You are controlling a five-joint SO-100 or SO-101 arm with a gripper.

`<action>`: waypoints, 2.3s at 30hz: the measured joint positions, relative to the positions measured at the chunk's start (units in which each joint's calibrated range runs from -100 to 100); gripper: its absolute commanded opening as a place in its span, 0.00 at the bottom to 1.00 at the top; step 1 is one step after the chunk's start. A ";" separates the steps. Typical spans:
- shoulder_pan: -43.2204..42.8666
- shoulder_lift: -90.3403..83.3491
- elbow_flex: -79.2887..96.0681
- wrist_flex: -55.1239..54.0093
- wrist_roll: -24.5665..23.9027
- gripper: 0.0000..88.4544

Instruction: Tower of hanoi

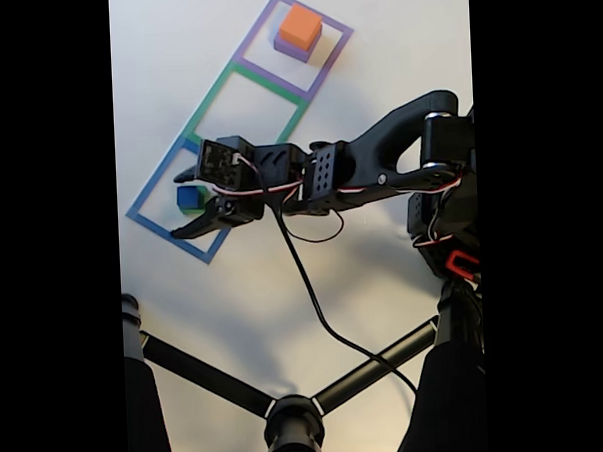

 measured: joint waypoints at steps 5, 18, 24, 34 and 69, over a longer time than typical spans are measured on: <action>0.60 -0.59 -4.64 4.39 0.00 0.16; 6.39 -9.67 -18.92 28.47 0.00 0.00; 13.18 -13.79 -31.38 51.52 0.00 0.00; 29.26 -16.98 -63.46 103.27 0.00 0.00; 55.52 -21.10 -73.77 120.57 0.00 0.27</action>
